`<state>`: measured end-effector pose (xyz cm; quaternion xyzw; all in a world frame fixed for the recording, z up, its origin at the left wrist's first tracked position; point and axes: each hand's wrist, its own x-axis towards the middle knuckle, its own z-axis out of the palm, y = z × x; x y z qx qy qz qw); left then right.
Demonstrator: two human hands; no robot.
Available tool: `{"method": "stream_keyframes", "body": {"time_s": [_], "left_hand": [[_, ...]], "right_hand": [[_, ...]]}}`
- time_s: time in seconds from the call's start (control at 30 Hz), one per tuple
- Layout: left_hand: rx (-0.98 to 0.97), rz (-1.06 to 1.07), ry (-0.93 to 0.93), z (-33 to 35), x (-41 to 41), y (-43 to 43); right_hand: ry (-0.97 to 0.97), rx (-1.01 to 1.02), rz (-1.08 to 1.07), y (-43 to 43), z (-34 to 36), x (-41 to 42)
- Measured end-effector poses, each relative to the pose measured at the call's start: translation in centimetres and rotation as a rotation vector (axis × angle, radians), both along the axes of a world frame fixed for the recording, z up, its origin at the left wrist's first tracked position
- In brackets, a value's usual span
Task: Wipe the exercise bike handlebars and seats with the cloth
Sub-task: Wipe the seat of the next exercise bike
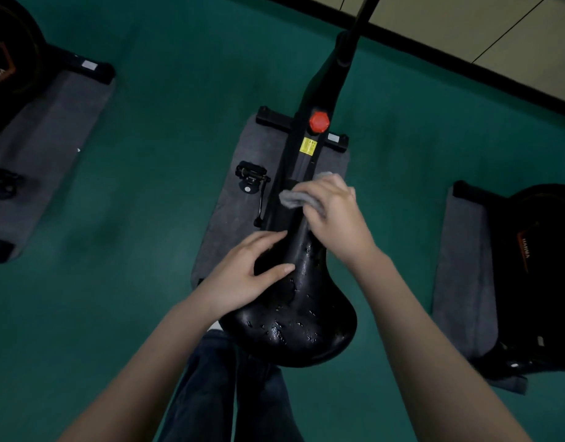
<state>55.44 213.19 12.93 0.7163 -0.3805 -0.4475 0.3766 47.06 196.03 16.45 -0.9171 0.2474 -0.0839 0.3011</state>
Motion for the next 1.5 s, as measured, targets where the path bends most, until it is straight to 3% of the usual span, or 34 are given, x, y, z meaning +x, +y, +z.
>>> {"method": "stream_keyframes", "body": {"time_s": [0.2,0.4,0.63,0.87,1.0,1.13,1.27,1.5], "left_hand": [[-0.015,0.009,0.045,-0.1,0.3,0.0],[-0.02,0.057,0.105,-0.4,0.4,0.4],[-0.028,0.1,0.181,-0.7,0.5,0.7],[-0.005,0.081,0.173,-0.8,0.5,0.8],[0.003,0.051,0.164,-0.6,0.7,1.6],[0.016,0.049,0.131,-0.1,0.8,2.9],[0.041,0.045,0.136,0.3,0.5,4.1],[0.093,-0.033,0.08,0.1,-0.1,5.4]], "right_hand": [[-0.163,0.068,-0.083,1.1,-0.5,-2.1],[-0.117,0.392,-0.323,-1.0,-0.7,-0.3],[-0.193,0.443,-0.604,3.7,-1.1,-5.1],[-0.05,0.346,-0.569,7.0,-1.3,-10.0],[-0.285,0.372,-0.683,6.8,-1.4,-6.9],[-0.292,0.125,-0.419,7.7,-1.3,-4.5],[-0.194,0.097,-0.115,8.7,-1.2,-7.7],[-0.203,0.092,-0.115,9.0,-1.1,-6.9]]}}
